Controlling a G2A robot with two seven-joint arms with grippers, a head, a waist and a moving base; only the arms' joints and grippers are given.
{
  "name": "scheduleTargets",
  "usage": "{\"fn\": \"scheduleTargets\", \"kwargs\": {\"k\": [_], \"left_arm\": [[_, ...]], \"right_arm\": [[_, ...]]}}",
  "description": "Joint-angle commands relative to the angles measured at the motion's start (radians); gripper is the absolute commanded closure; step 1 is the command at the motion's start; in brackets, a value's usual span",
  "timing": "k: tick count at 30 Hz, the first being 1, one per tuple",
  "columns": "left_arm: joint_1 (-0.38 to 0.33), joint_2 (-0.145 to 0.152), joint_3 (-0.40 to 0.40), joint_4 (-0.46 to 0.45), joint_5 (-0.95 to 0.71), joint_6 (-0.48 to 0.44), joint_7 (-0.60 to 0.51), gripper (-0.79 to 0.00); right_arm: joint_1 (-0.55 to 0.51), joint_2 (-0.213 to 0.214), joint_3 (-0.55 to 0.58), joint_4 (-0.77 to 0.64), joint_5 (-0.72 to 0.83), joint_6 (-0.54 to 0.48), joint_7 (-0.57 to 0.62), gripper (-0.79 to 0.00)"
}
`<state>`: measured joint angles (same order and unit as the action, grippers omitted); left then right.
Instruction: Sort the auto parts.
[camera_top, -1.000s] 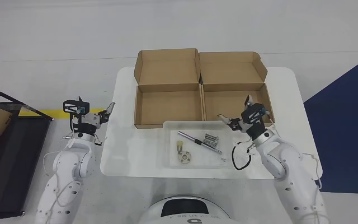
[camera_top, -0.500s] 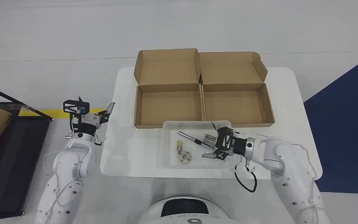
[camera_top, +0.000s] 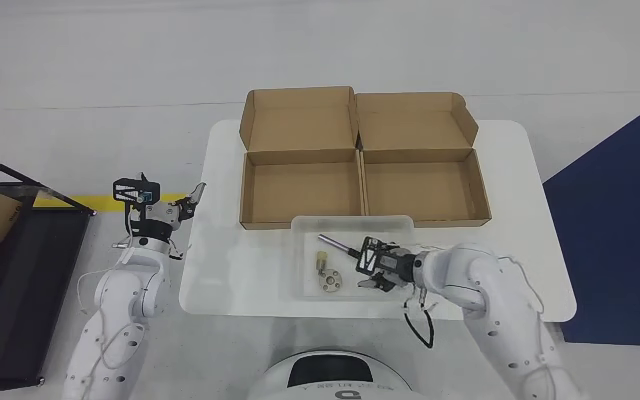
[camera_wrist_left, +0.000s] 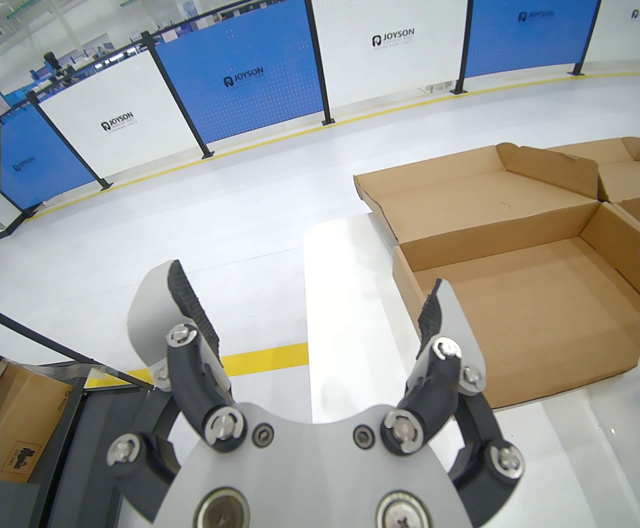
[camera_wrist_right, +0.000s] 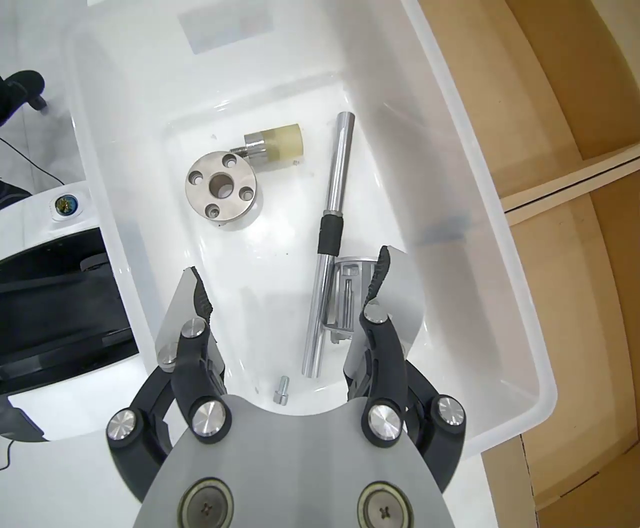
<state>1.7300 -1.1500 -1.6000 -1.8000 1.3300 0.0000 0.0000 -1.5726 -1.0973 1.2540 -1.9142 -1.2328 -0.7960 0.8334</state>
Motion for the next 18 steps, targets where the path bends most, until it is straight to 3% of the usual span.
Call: {"fn": "scheduleTargets", "kwargs": {"k": [1, 11, 13, 14, 16, 18], "left_arm": [[0.000, 0.000, 0.000, 0.000, 0.000, 0.000, 0.000, -0.785], [0.000, 0.000, 0.000, 0.000, 0.000, 0.000, 0.000, -0.785], [0.000, 0.000, 0.000, 0.000, 0.000, 0.000, 0.000, -0.785], [0.000, 0.000, 0.000, 0.000, 0.000, 0.000, 0.000, -0.785], [0.000, 0.000, 0.000, 0.000, 0.000, 0.000, 0.000, -0.785], [0.000, 0.000, 0.000, 0.000, 0.000, 0.000, 0.000, -0.785]], "right_arm": [[0.010, 0.000, -0.012, -0.002, 0.008, 0.015, 0.024, -0.511], [0.040, 0.006, -0.037, -0.013, -0.007, 0.091, 0.106, -0.533], [0.057, 0.006, -0.046, -0.001, -0.003, 0.100, 0.127, -0.557], [0.067, 0.006, -0.051, 0.006, -0.002, 0.110, 0.136, -0.625], [0.086, 0.004, -0.065, 0.020, 0.001, 0.124, 0.151, -0.662], [0.104, 0.003, -0.079, 0.033, 0.004, 0.134, 0.163, -0.659]]}}
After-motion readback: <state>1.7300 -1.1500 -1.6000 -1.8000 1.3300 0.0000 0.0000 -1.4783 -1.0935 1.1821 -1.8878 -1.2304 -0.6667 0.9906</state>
